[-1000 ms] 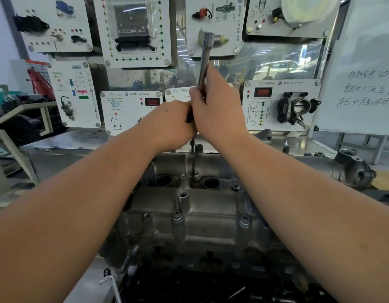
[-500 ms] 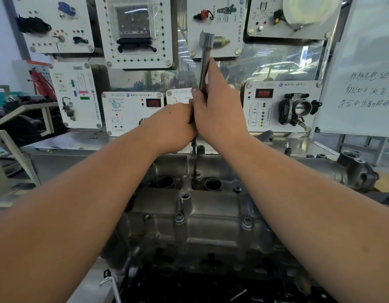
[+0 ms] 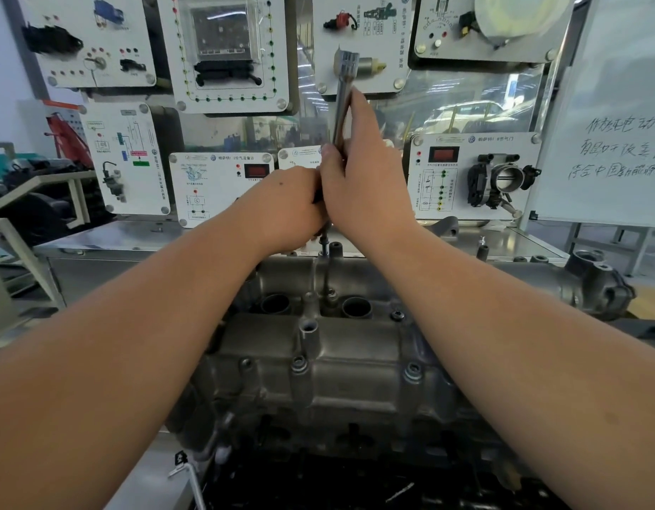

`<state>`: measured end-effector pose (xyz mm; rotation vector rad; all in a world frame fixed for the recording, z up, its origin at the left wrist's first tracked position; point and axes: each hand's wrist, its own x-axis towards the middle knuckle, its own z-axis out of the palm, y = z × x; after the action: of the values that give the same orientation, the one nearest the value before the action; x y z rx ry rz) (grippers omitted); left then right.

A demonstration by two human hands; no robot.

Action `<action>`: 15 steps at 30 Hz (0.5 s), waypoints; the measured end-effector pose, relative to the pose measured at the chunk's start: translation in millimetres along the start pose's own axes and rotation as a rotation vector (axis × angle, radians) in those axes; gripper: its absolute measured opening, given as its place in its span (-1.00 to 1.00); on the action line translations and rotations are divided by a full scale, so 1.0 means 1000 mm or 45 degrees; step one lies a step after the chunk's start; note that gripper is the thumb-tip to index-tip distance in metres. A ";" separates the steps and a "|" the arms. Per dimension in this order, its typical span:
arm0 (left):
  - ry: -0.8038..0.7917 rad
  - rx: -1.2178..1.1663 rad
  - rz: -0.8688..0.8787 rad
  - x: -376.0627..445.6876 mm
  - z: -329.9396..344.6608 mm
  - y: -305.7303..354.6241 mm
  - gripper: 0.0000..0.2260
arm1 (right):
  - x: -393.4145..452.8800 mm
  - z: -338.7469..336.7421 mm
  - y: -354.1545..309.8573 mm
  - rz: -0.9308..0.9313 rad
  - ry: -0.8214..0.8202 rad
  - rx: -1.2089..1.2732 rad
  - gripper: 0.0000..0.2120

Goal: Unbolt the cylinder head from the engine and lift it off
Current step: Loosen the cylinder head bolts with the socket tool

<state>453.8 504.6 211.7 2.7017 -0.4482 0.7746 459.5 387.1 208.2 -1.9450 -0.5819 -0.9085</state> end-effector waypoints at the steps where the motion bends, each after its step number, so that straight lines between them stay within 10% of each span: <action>1: -0.005 0.018 -0.001 0.000 -0.001 0.000 -0.70 | 0.000 -0.001 0.000 -0.008 0.009 0.005 -0.40; 7: 0.034 -0.049 -0.014 -0.002 -0.001 0.000 -0.72 | 0.004 0.000 0.001 -0.009 0.043 0.004 -0.65; 15: 0.020 0.018 -0.002 0.000 -0.003 0.001 -0.70 | 0.000 -0.001 0.000 -0.028 0.015 0.056 -0.45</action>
<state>452.0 504.7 214.0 2.7070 -0.4384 0.8005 458.8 386.6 208.4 -1.8957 -0.6121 -0.9130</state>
